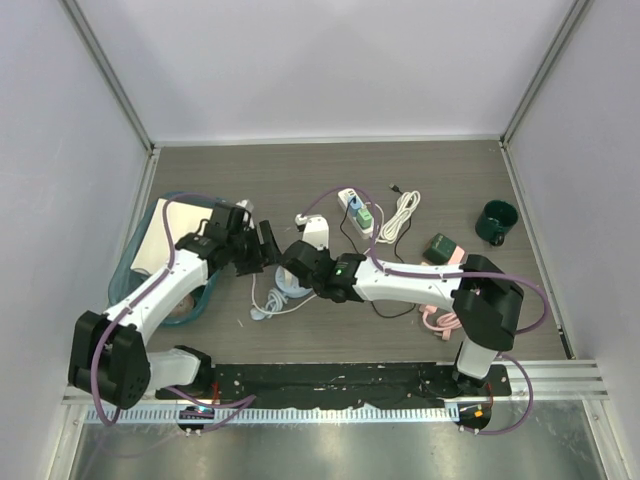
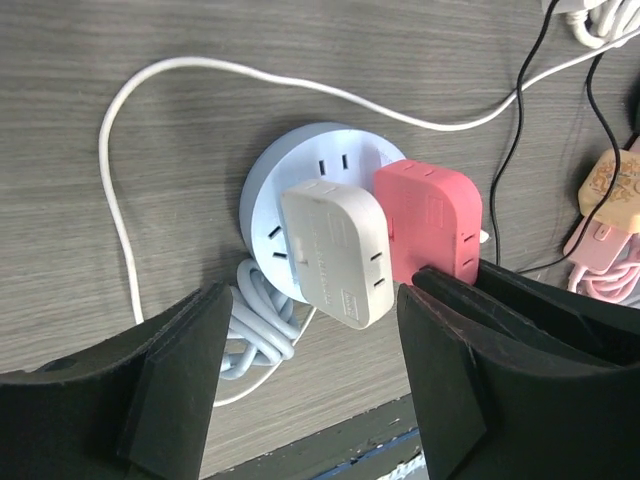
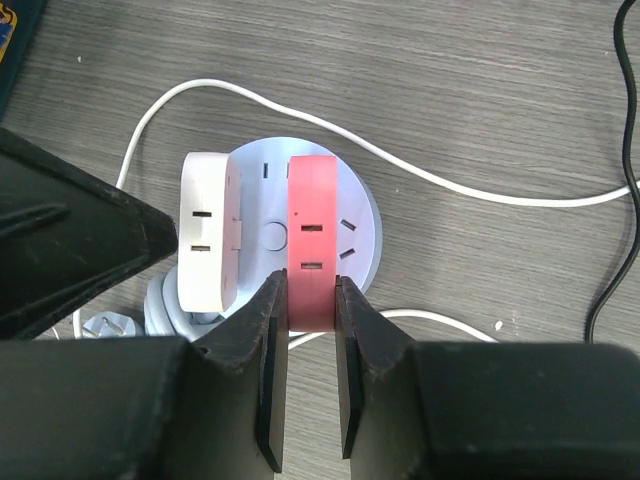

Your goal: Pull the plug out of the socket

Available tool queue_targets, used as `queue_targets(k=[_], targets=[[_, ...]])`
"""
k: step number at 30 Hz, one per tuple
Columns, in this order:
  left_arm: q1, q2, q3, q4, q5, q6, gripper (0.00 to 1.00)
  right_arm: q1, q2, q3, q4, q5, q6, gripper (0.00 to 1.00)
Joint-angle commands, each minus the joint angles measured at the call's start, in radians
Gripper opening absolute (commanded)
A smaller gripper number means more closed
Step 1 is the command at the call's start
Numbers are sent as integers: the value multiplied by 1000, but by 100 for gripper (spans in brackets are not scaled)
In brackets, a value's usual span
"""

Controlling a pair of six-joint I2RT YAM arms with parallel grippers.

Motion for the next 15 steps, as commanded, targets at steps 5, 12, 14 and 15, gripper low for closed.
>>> queue_targets(k=[5,12,14,15], targets=[[-67,-16,25,11,-46,41,66,8,-74,2,-6,137,81,1],[-68,-108,-25,-6,-67,-31,58,8,-70,2,-26,200,166,1],[-70,-157,-58,8,-78,-65,66,10,-70,5,-46,217,201,1],[-70,-206,-93,12,-89,-88,70,7,-74,8,-47,238,218,1]])
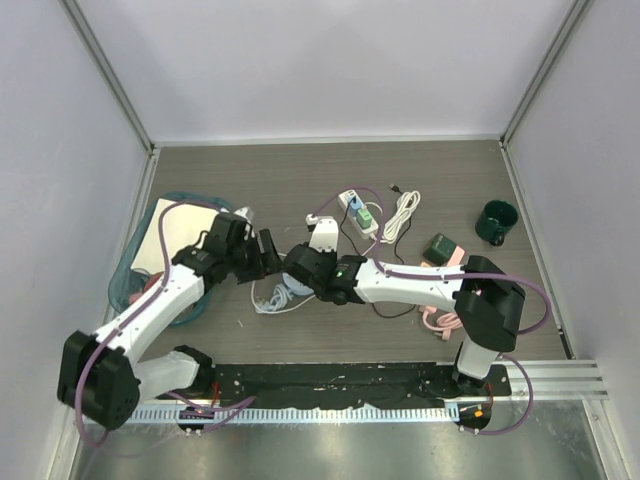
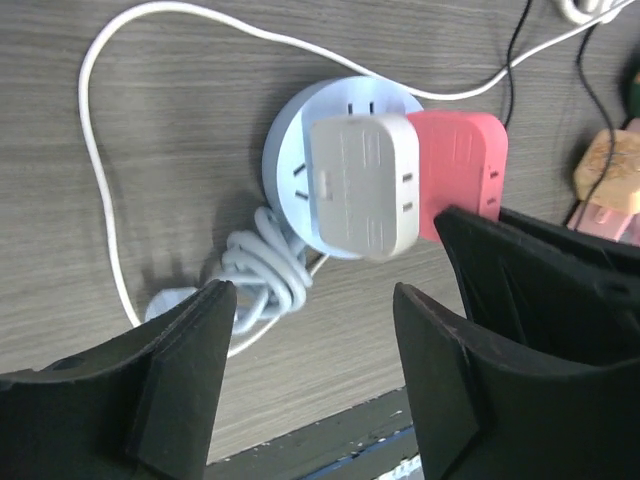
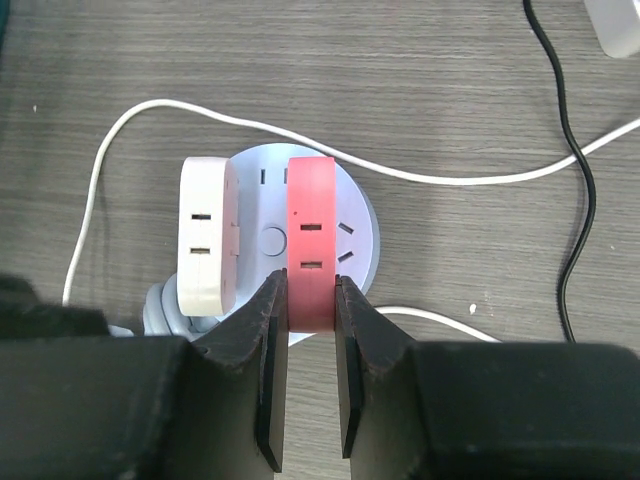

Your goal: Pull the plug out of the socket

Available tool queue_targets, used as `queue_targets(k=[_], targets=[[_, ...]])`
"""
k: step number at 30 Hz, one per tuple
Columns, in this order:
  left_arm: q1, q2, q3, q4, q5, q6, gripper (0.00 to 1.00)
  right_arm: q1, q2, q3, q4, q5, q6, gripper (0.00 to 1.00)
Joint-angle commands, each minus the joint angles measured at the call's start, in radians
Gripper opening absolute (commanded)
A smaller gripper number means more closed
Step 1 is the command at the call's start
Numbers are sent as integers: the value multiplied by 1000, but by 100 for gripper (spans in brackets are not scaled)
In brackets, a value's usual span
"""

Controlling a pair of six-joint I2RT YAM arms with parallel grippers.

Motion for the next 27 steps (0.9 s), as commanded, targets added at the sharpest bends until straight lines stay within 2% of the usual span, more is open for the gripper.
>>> queue_targets(k=[1,6,7,13,22,23,27], targets=[[1,-162,-82,49,-36,-127,71,3,-64,20,8,138,138,1],[1,-273,-207,198,20,-251,76,-4,-82,52,15,166,220,1],[-1,-292,-232,270,28,-264,78,-6,-81,59,21,164,228,1],[1,-303,-364,479,85,-319,80,-10,-89,105,28,177,291,1],[-1,-343,-458,588,26,-390,86,-15,-98,102,51,183,343,1],[1,-340,-462,590,17,-390,86,-15,-96,98,49,178,343,1],[-1,-311,-447,574,8,-335,74,-15,-98,43,40,155,340,1]])
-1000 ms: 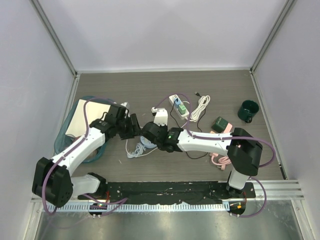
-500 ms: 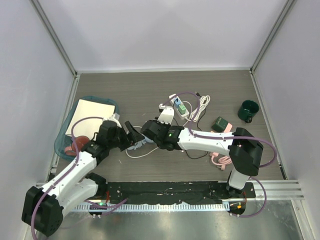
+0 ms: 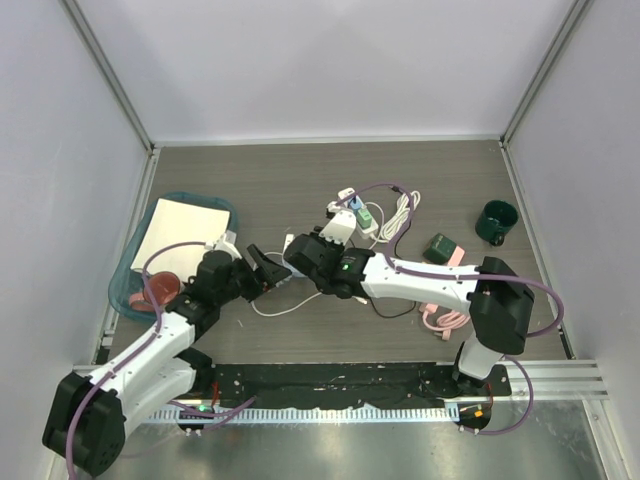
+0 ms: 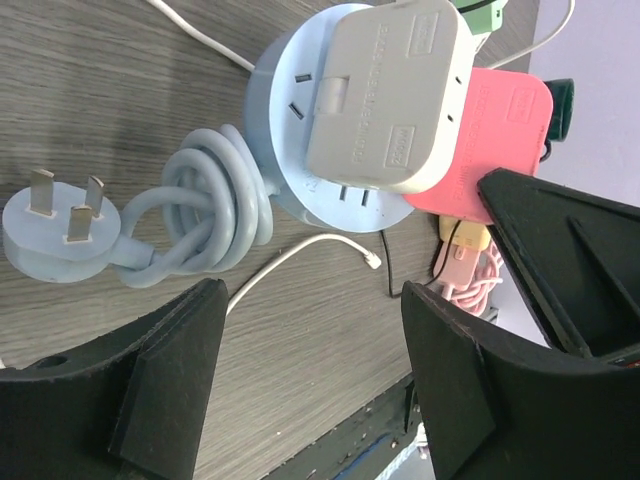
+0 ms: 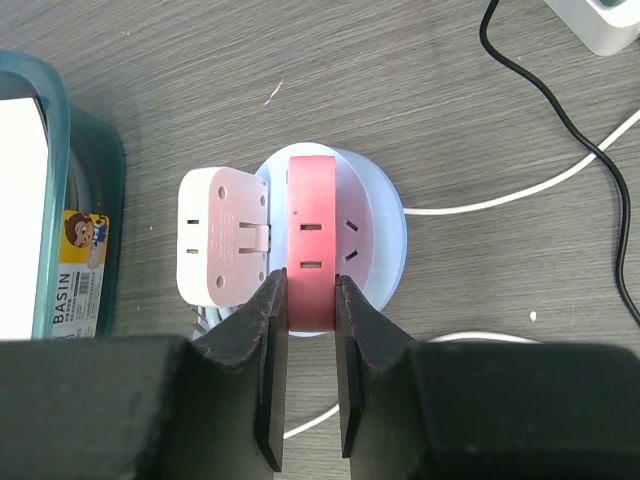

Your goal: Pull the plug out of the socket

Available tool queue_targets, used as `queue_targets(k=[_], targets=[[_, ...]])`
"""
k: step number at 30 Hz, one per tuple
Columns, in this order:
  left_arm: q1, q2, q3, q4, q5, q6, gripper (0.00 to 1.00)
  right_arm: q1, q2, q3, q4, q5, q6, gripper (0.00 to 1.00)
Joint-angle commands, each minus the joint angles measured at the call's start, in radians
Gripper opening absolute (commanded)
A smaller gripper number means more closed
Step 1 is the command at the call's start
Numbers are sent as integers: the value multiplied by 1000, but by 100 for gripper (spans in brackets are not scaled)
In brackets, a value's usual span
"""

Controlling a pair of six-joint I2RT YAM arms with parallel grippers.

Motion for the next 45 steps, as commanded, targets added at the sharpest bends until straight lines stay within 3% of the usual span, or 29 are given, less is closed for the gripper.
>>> queue_targets(k=[1,7,10,13,17,23,24,27,31,36,39,40,45], targets=[[1,8,24,14,-33,51,73,-5,-67,-49,76,34,49,1],[-1,-12,64,-119,-50,106,77,-5,-182,-272,302,-60,4,1],[-1,-32,-11,-70,-1,53,78,-5,-217,-330,361,-85,39,1],[-1,-111,-74,-2,39,-45,81,-5,-230,-314,381,-99,52,1],[-1,-227,-96,-57,21,-69,84,-3,-222,-266,371,-88,49,1],[-1,-213,31,-252,-71,69,82,-20,-154,-183,327,-53,-78,1],[-1,-201,82,-275,-81,103,82,-20,-144,-179,335,-66,-182,1],[13,-140,157,-339,-59,163,82,-43,-154,-224,401,-199,-418,1],[53,-22,376,-514,13,273,79,-101,-232,-336,455,-397,-598,1],[73,81,524,-554,71,440,81,-190,-288,-355,483,-655,-750,1],[108,182,582,-583,202,539,81,-242,-280,-336,473,-790,-859,1],[117,227,591,-594,235,557,81,-258,-282,-338,477,-906,-885,1],[128,322,570,-521,375,562,80,-264,-317,-340,500,-1019,-1088,1]])
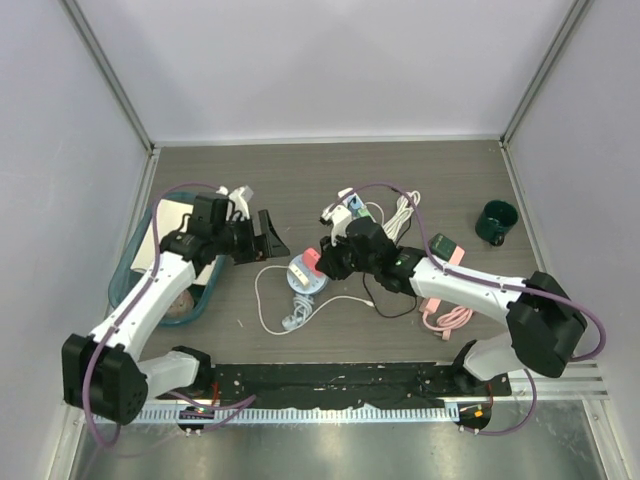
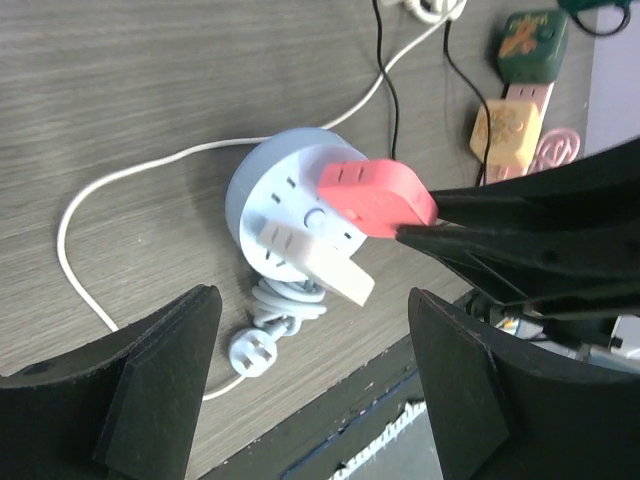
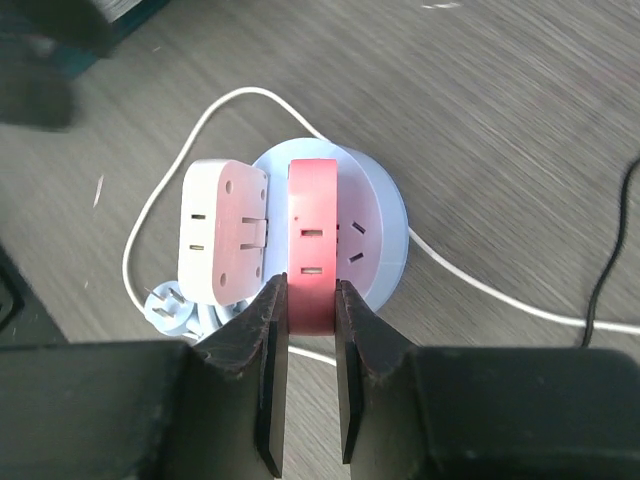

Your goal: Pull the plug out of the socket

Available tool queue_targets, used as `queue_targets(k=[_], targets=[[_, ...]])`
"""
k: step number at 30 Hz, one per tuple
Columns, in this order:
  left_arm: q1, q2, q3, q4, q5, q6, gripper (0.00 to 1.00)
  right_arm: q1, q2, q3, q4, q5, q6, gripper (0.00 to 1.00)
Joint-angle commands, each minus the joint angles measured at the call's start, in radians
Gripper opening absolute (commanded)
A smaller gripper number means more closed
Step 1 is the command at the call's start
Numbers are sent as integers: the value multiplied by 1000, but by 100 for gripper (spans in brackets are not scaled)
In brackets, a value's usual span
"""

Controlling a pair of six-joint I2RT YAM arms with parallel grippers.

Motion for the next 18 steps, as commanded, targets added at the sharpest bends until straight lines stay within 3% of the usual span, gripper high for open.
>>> queue_targets(k=[1,6,12,18], targets=[[8,58,-14,38,197,62,80,2,-77,36,81,-230,-243,1],[10,56,-72,77,192,85,79,-27,-92,39,52,-309,-345,1],[10,76,-60,127,304,92,73,-88,-164,-16,62,-417,-359,1],[10,61,-68,197,298,113,75,-165,-202,-42,56,-575,-384,1]])
